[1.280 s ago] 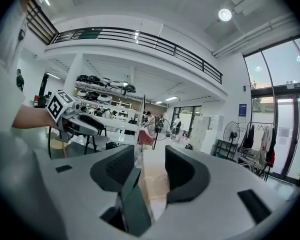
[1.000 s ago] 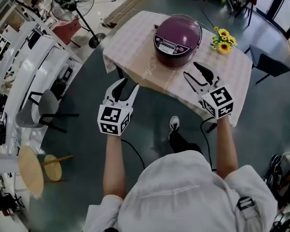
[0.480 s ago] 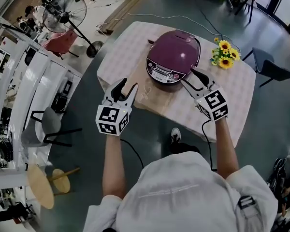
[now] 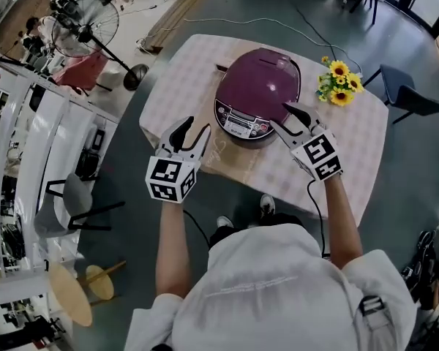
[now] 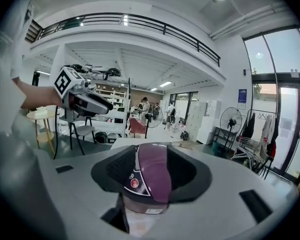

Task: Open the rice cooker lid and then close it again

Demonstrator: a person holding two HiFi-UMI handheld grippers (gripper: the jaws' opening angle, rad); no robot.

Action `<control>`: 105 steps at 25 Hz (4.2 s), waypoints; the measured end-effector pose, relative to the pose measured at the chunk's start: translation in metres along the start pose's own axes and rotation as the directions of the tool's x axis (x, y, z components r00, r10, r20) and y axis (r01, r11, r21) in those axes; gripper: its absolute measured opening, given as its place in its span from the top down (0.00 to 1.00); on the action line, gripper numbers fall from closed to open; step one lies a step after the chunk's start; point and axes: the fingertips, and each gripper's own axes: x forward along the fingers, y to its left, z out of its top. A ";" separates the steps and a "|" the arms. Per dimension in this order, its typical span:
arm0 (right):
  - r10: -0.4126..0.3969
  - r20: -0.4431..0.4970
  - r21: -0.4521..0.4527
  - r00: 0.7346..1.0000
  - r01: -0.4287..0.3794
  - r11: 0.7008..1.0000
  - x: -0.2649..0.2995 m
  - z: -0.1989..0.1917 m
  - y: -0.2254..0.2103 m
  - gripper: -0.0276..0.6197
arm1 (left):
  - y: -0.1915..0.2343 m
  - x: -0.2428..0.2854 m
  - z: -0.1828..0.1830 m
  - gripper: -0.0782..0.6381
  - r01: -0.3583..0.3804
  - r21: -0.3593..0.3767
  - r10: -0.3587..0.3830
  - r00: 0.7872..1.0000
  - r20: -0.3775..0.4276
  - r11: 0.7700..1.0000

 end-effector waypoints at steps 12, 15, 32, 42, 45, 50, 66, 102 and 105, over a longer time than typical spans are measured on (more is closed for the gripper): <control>-0.168 -0.109 0.033 0.980 0.173 0.984 0.028 0.001 0.012 0.66 | 0.041 0.039 -0.020 0.63 0.224 0.025 -0.224 0.974 -0.007 0.974; -0.217 -0.135 0.039 0.967 0.224 0.974 0.036 0.003 0.017 0.66 | 0.052 0.049 -0.022 0.63 0.295 0.028 -0.295 0.955 0.006 0.955; -0.308 -0.331 -0.038 0.892 0.314 0.949 0.083 -0.006 0.044 0.69 | 0.083 0.070 -0.042 0.64 0.493 -0.019 -0.493 0.870 0.003 0.870; -0.230 -0.446 -0.092 0.865 0.211 0.973 0.110 -0.044 0.049 0.72 | 0.084 0.072 -0.057 0.64 0.481 -0.061 -0.482 0.876 -0.012 0.875; -0.207 -0.467 -0.104 0.860 0.179 0.978 0.115 -0.054 0.051 0.72 | 0.085 0.071 -0.065 0.64 0.472 -0.072 -0.475 0.879 -0.029 0.879; -0.172 -0.490 -0.121 0.855 0.129 0.984 0.123 -0.064 0.055 0.72 | 0.086 0.072 -0.071 0.65 0.460 -0.083 -0.465 0.884 -0.042 0.884; -0.115 -0.464 -0.070 0.878 0.093 0.993 0.127 -0.068 0.060 0.78 | 0.076 0.077 -0.079 0.65 0.463 -0.102 -0.470 0.881 -0.059 0.881; -0.232 -0.395 0.011 0.889 0.257 0.966 0.130 -0.070 0.059 0.84 | 0.063 0.088 -0.086 0.66 0.498 -0.108 -0.507 0.859 -0.075 0.860; -0.235 -0.389 0.018 0.891 0.262 0.965 0.130 -0.070 0.059 0.84 | 0.063 0.089 -0.085 0.66 0.499 -0.106 -0.507 0.859 -0.075 0.860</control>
